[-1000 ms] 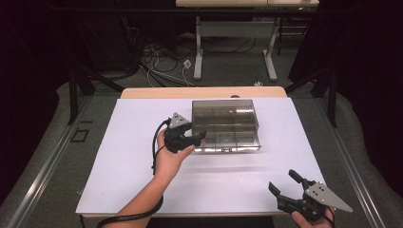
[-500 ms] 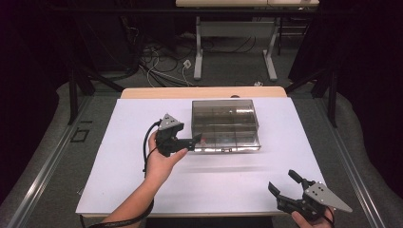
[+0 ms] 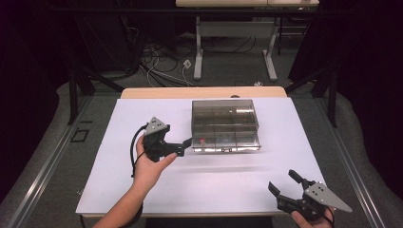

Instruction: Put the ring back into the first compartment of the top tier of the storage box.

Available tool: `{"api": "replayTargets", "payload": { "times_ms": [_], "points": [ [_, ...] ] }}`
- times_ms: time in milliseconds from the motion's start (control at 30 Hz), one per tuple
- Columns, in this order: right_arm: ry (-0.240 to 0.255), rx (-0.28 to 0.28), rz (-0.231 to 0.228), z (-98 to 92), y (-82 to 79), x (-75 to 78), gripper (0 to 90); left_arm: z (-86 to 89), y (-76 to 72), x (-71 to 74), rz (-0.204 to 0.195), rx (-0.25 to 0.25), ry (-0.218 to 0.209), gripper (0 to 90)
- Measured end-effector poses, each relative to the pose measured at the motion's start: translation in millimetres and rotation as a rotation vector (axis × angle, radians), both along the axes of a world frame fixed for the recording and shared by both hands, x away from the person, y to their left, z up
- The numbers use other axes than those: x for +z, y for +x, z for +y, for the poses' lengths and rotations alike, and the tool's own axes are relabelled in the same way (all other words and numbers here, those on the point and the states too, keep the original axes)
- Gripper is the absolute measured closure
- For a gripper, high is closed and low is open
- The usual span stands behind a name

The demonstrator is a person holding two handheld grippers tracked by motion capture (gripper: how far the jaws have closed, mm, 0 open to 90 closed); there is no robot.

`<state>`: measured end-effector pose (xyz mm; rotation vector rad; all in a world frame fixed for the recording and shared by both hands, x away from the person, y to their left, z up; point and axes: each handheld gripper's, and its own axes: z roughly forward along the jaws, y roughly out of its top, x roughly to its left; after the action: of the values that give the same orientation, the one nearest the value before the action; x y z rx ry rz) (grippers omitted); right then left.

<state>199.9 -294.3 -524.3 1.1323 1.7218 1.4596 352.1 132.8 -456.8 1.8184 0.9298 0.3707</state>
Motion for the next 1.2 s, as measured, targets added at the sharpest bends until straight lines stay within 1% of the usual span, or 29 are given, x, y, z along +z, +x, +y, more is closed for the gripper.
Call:
{"api": "replayTargets", "payload": {
  "times_ms": [133, 200, 300, 333, 400, 433, 533, 600, 633, 667, 700, 767, 867, 900, 967, 1033, 1067, 1200],
  "points": [
    [0.002, -0.003, -0.002, -0.5, 0.2, 0.0, 15.0, 6.5, -5.3, 1.5, 0.0, 0.015, -0.024, 0.7],
    [0.001, -0.004, -0.004, -0.4, 0.3, -0.2, 15.0, 9.3, -7.7, 1.6, -0.009, 0.008, -0.029, 0.7],
    [0.002, 0.001, -0.002, 0.1, 0.1, 0.1, 15.0, 14.4, -11.6, 1.1, -0.027, -0.004, -0.022, 0.7],
    [0.002, 0.0, -0.002, 0.1, 0.0, 0.2, 15.0, 16.5, -12.9, 0.8, -0.031, -0.007, -0.01, 0.7],
    [0.003, -0.002, 0.001, -0.2, 0.2, 0.3, 15.0, 21.9, -17.5, -0.4, -0.043, 0.001, 0.014, 0.7],
    [0.003, -0.002, 0.001, -0.2, 0.2, 0.3, 15.0, 21.9, -17.5, -0.4, -0.043, 0.001, 0.014, 0.7],
    [-0.003, 0.0, 0.0, 0.1, 1.3, 0.5, 15.0, 29.0, -22.6, -1.9, -0.049, 0.008, 0.032, 0.7],
    [0.0, 0.001, -0.005, 1.2, 2.5, 0.3, 15.0, 34.0, -26.5, -3.4, -0.055, 0.024, 0.04, 0.7],
    [-0.001, 0.005, 0.001, 1.5, 2.8, 0.5, 15.0, 36.9, -28.5, -4.3, -0.055, 0.026, 0.045, 0.7],
    [-0.001, 0.011, -0.001, 2.8, 4.2, 0.3, 15.0, 42.5, -32.5, -6.5, -0.054, 0.041, 0.049, 0.7],
    [-0.002, 0.013, 0.004, 3.2, 4.7, 0.4, 15.0, 42.5, -32.5, -6.5, -0.054, 0.041, 0.049, 0.7],
    [0.001, 0.014, -0.004, 4.2, 6.0, 0.1, 15.0, 48.1, -36.4, -8.8, -0.05, 0.051, 0.045, 0.7],
    [-0.003, 0.023, 0.001, 5.6, 8.0, 0.2, 15.0, 56.7, -42.7, -12.1, -0.049, 0.068, 0.039, 0.7],
    [-0.002, 0.024, -0.004, 6.2, 9.0, 0.1, 15.0, 60.1, -44.8, -12.9, -0.055, 0.077, 0.043, 0.7],
    [-0.005, 0.028, 0.004, 6.9, 9.8, 0.1, 15.0, 66.8, -49.1, -15.0, -0.057, 0.095, 0.04, 0.7],
    [-0.005, 0.033, 0.001, 7.8, 11.2, -0.1, 15.0, 73.7, -53.0, -17.9, -0.053, 0.113, 0.033, 0.7],
    [-0.005, 0.034, -0.003, 8.2, 11.9, -0.3, 15.0, 77.3, -54.9, -19.4, -0.048, 0.118, 0.035, 0.8],
    [-0.005, 0.038, 0.006, 8.5, 12.4, -0.1, 15.0, 89.1, -61.7, -25.1, -0.032, 0.139, 0.023, 0.8]
  ]
}}
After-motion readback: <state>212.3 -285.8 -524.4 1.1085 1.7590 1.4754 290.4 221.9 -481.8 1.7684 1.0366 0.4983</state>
